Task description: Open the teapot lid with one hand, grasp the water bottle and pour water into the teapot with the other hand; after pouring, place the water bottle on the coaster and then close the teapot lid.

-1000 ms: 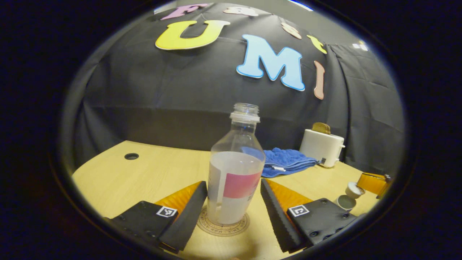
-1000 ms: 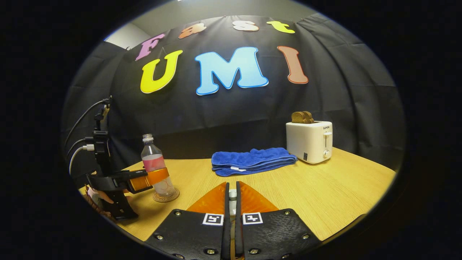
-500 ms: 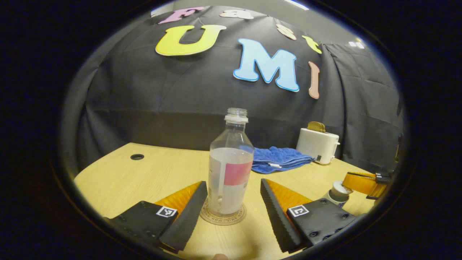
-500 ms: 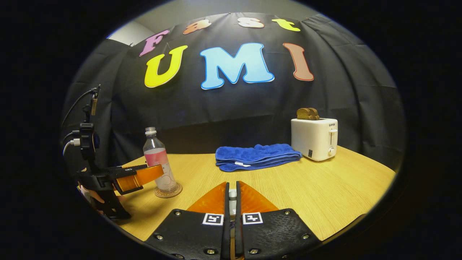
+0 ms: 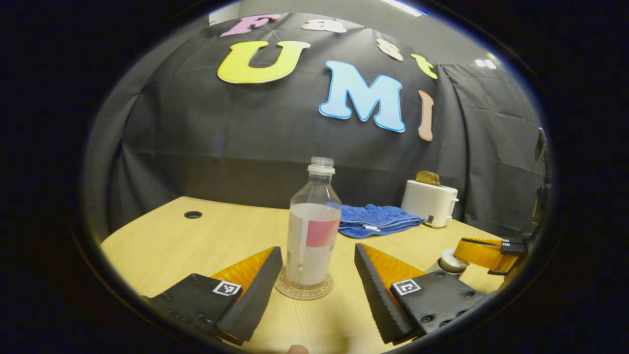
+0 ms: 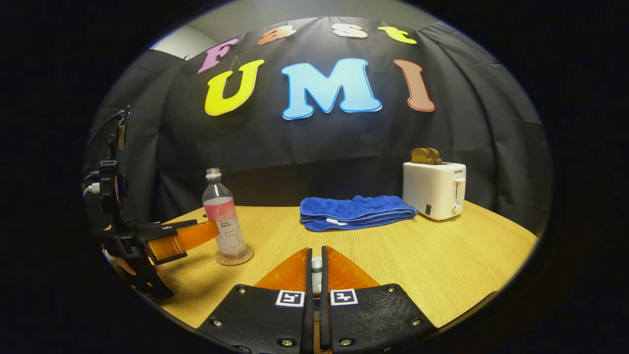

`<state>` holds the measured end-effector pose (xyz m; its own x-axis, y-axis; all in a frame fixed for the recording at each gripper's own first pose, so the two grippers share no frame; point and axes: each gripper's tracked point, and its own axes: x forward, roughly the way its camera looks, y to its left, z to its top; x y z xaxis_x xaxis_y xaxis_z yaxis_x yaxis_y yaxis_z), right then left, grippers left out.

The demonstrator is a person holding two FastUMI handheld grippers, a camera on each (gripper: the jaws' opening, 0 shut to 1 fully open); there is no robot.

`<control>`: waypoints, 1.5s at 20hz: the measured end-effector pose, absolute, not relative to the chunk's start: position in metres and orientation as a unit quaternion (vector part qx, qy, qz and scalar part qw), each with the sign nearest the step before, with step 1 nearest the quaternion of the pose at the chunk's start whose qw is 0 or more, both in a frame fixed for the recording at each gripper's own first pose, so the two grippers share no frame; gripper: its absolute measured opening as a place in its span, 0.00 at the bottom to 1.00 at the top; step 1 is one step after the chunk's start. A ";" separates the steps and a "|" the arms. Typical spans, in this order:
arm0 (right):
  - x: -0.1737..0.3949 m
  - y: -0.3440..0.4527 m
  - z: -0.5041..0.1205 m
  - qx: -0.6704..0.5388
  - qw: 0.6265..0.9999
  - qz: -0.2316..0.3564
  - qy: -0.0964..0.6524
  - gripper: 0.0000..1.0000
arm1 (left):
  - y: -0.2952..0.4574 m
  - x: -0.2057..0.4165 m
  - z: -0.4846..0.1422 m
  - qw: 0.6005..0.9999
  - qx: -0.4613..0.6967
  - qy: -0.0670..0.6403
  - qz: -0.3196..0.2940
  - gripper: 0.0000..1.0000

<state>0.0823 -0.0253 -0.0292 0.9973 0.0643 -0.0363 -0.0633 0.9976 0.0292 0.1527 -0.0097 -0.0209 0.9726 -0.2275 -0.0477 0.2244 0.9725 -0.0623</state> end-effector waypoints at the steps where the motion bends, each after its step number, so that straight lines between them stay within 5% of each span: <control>1: 0.082 -0.024 -0.029 0.013 0.999 0.035 0.020 0.05 | -0.008 0.151 -0.022 0.993 -0.029 0.027 -0.112 0.99; 9: 0.084 -0.022 -0.041 0.014 0.998 0.037 0.042 0.06 | -0.007 0.146 -0.017 0.993 -0.028 0.019 -0.109 0.99; 13: 0.077 -0.030 -0.026 0.007 1.000 0.018 0.010 0.25 | -0.005 0.135 -0.009 0.995 -0.020 0.007 -0.101 0.99; 30: 0.011 0.004 -0.012 0.018 0.998 0.028 -0.050 0.25 | 0.033 0.026 -0.016 0.999 -0.018 -0.011 -0.037 0.99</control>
<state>0.0108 0.0042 -0.0116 0.9933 0.0539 0.1018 -0.0575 0.9978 0.0322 0.0262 0.0326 -0.0162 0.9971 -0.0727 0.0230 0.0735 0.9967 -0.0356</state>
